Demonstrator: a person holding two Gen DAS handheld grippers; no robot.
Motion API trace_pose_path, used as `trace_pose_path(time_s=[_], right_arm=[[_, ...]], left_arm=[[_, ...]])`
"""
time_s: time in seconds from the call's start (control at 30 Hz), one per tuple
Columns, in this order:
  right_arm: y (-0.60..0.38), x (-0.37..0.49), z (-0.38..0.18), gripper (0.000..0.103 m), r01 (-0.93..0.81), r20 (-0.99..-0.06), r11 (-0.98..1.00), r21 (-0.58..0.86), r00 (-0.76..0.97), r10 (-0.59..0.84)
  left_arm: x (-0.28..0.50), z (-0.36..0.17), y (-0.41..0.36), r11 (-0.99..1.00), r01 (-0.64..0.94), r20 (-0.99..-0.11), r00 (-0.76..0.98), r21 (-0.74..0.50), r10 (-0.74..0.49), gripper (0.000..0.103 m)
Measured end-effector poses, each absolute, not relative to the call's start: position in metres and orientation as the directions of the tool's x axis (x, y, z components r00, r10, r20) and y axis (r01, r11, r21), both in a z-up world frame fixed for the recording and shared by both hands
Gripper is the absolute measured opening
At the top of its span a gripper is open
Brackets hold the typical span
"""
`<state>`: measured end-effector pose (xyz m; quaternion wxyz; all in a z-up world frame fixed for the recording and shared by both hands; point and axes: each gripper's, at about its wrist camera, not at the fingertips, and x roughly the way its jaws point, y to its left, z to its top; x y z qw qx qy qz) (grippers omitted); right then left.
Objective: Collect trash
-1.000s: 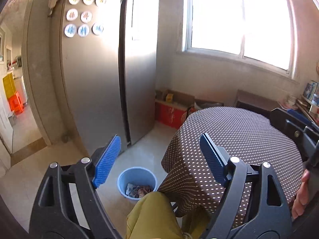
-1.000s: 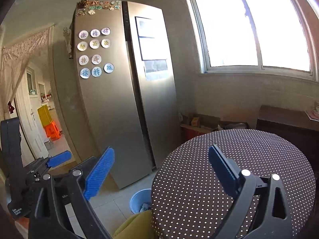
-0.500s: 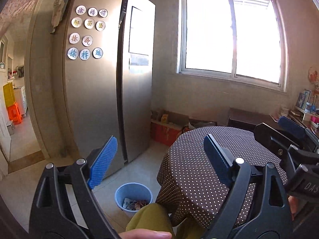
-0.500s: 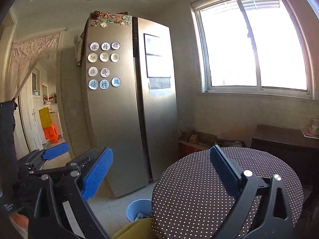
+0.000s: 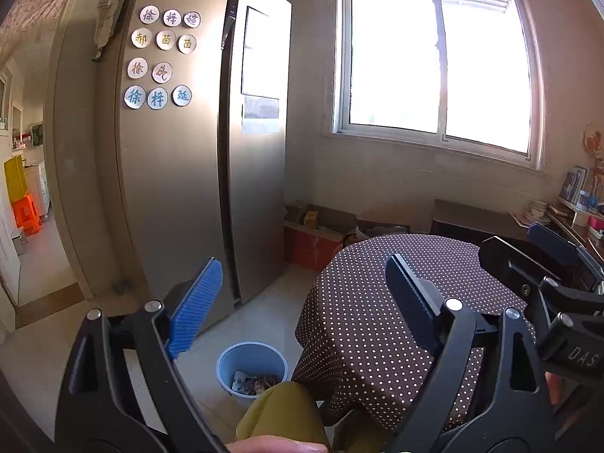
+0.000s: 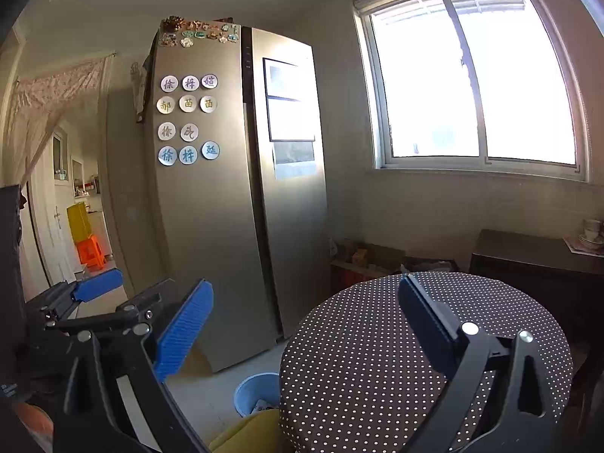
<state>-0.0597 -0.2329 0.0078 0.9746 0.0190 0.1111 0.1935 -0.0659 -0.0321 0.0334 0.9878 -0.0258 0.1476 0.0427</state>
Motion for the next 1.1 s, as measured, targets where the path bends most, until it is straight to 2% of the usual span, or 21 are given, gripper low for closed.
trace_pose_path(time_s=[1.1], right_arm=[[-0.231, -0.048, -0.004, 0.097, -0.345, -0.256, 0.932, 0.110, 0.896, 0.362]], left_arm=[[-0.051, 0.029, -0.036, 0.994, -0.113, -0.346, 0.933, -0.012, 0.102, 0.087]])
